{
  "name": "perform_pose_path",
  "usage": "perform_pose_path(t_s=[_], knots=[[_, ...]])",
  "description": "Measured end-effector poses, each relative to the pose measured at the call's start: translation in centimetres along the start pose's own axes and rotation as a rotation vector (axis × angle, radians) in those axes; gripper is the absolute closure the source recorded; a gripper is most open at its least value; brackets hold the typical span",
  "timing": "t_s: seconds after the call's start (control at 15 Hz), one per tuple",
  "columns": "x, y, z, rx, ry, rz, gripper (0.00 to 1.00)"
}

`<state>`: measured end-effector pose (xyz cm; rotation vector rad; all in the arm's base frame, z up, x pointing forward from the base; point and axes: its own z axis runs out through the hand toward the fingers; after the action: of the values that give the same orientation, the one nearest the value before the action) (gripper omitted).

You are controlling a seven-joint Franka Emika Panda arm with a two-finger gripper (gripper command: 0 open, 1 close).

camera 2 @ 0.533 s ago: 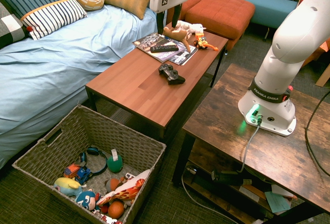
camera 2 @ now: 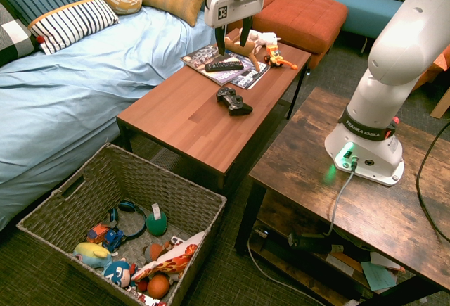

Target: Put the gamepad in the basket

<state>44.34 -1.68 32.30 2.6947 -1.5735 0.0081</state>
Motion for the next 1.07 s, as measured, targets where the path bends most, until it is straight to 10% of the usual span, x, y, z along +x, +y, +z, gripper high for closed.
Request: perform_pose_path(t_s=[1.07], knots=[[5.4,-3.2,19.0,-0.137,-0.106,0.246,0.00]])
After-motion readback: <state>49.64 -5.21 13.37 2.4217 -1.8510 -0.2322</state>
